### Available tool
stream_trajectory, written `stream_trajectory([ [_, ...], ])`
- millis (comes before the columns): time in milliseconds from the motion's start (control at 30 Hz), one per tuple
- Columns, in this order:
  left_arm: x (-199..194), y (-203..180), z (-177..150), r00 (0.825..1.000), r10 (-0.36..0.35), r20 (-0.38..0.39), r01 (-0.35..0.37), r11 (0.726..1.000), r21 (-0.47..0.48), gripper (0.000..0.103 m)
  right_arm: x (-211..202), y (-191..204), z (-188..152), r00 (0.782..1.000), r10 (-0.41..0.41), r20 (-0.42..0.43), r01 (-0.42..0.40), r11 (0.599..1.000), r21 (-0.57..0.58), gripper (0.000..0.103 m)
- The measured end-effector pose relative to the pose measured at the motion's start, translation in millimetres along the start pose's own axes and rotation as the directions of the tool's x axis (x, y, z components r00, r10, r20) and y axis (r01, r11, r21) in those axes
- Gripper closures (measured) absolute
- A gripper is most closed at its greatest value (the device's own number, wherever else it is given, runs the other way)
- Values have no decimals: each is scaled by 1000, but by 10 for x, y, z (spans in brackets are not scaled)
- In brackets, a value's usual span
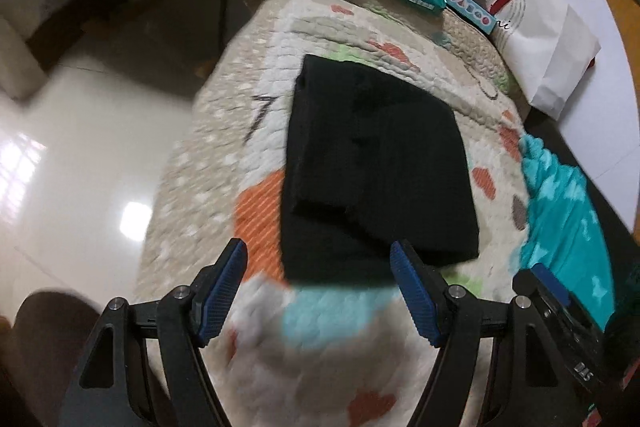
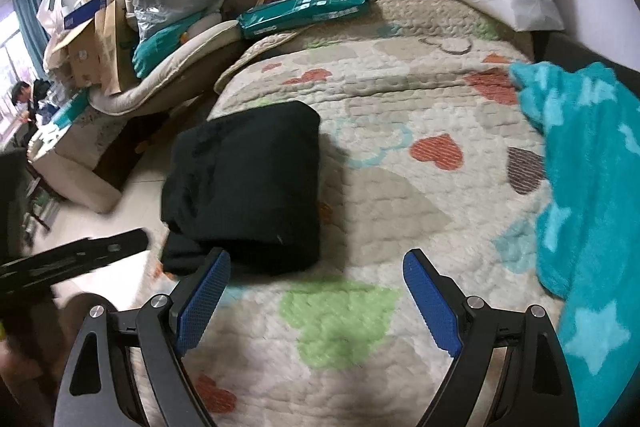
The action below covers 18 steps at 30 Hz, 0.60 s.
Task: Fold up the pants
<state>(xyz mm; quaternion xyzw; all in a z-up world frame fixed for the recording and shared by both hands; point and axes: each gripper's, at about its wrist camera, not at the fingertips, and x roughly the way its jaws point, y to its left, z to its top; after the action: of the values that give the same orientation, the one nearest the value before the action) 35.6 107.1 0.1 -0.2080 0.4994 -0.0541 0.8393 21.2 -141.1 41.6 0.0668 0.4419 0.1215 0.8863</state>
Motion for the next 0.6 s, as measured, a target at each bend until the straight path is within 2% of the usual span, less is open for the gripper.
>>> stream_trajectory([
  [100,226,45,214,995,-88,-36,87,995,-39,30,167,-73,228,996,68,-50,-65,996,60,11],
  [200,415,55,366,988,-143,-58,140,989,-48,30,464,-156,446,981,164,-104,-149,979,143,11],
  [400,732,85,534,978,-173,-118,167,984,-53,28,1140,-245,649,937,303,-174,-247,926,286,11],
  [500,792,66,584,971,-205,-120,201,979,-47,16,1388,-218,640,921,339,-192,-267,908,321,11],
  [567,841,36,602,966,-226,-123,222,974,-46,3,1500,-183,628,915,351,-202,-274,904,328,11],
  [600,861,16,604,965,-233,-119,229,972,-44,2,1533,-162,619,914,352,-203,-276,904,327,11],
])
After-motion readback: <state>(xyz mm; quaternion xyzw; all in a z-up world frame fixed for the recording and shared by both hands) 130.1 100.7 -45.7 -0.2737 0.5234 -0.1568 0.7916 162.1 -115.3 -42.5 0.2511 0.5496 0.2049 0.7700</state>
